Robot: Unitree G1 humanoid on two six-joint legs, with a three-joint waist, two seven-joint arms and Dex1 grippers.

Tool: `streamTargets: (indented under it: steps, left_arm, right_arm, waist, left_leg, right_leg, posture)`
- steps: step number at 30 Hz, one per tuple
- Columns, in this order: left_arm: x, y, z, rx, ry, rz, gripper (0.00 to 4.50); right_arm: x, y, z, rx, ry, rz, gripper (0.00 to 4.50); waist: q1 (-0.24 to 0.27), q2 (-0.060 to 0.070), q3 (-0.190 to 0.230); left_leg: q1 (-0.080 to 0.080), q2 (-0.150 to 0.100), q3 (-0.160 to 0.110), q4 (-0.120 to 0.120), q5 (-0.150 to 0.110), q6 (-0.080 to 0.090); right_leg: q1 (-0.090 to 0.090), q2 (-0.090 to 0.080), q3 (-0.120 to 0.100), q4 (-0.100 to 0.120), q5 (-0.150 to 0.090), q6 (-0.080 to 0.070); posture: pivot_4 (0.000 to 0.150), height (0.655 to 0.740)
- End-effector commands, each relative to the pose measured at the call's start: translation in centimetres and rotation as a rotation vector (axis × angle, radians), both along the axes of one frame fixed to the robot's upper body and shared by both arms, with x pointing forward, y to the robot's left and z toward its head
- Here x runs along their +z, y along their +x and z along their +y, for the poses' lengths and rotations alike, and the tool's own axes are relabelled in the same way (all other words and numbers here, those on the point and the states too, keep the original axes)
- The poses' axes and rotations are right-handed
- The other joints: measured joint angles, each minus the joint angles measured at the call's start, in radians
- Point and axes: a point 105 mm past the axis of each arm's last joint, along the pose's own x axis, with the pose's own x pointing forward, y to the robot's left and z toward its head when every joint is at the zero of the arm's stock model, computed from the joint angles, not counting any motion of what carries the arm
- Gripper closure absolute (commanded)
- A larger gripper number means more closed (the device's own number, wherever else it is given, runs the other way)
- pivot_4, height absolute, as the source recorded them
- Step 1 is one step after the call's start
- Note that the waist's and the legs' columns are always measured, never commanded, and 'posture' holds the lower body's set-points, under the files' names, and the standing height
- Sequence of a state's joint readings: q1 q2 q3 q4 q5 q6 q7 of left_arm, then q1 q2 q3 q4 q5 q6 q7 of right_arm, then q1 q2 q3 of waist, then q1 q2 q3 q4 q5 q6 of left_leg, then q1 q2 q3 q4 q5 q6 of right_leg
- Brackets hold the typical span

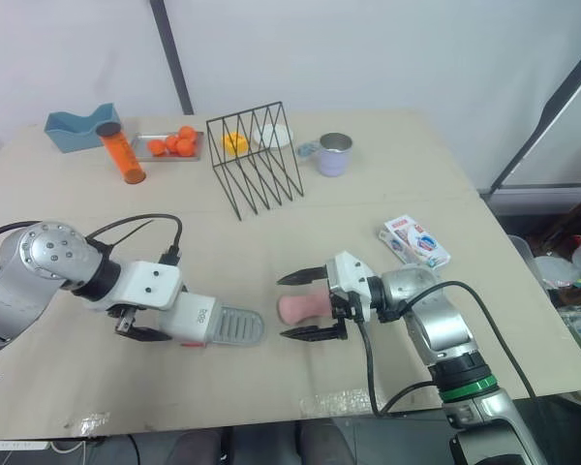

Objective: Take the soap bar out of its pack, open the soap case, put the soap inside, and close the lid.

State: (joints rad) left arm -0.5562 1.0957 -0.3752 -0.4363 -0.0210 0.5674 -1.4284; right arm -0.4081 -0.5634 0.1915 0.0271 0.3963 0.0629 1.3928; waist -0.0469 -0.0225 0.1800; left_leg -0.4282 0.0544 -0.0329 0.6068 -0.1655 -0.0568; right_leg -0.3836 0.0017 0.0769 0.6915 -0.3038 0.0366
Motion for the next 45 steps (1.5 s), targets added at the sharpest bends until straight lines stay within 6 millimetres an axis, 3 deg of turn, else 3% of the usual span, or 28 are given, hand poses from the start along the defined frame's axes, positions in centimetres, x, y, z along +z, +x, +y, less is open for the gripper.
streamTargets:
  steps: [1,11,23,41,43,45]
  left_arm:
    - [1.1,0.6,1.4,0.055,0.011,-0.034,1.01]
    - [0.4,0.6,4.4,0.133,0.009,-0.025,1.01]
    - [-1.0,0.9,4.4,0.090,-0.139,-0.052,1.01]
    - [-3.0,0.6,5.9,0.082,-0.142,0.000,1.01]
    - [-2.9,0.8,5.8,0.086,-0.160,-0.010,0.00]
    - [-2.8,0.8,5.8,0.086,-0.168,-0.012,0.00]
  right_arm:
    - [0.9,0.2,0.1,0.013,0.007,-0.041,0.14]
    - [0.9,0.3,0.1,0.018,0.003,-0.041,0.14]
    - [0.9,0.3,-0.1,0.019,-0.004,-0.037,0.14]
    - [0.8,0.3,-0.4,0.005,-0.011,-0.032,0.14]
    - [0.7,0.3,-0.4,0.004,-0.013,-0.032,0.00]
    - [0.7,0.3,-0.4,0.003,-0.015,-0.032,0.00]
  waist:
    - [0.000,0.000,0.000]
    - [0.000,0.000,0.000]
    - [0.000,-0.001,0.000]
    - [0.000,-0.001,0.000]
    - [0.000,-0.001,0.000]
    - [0.000,-0.001,0.000]
  left_leg:
    - [0.000,0.000,0.000,0.000,0.000,0.000]
    - [0.000,0.000,0.000,0.001,0.000,0.000]
    - [0.001,0.000,0.000,0.002,0.000,0.000]
    - [0.001,0.000,0.000,0.002,0.000,0.000]
    - [0.001,0.000,0.000,0.002,0.000,0.000]
    - [0.001,0.000,0.000,0.002,0.000,0.000]
  right_leg:
    - [0.000,0.000,0.000,0.000,0.000,0.000]
    - [-0.001,0.000,0.000,0.003,-0.001,0.000]
    - [-0.002,0.000,0.000,0.007,-0.002,-0.001]
    - [-0.002,0.000,0.000,0.007,-0.002,-0.002]
    - [-0.002,0.000,0.000,0.007,-0.002,-0.002]
    - [-0.002,0.000,0.000,0.007,-0.002,-0.002]
  posture:
    - [0.150,0.7400]
    - [0.150,0.7400]
    - [0.150,0.7400]
    - [0.150,0.7400]
    - [0.150,0.7400]
    - [0.150,0.7400]
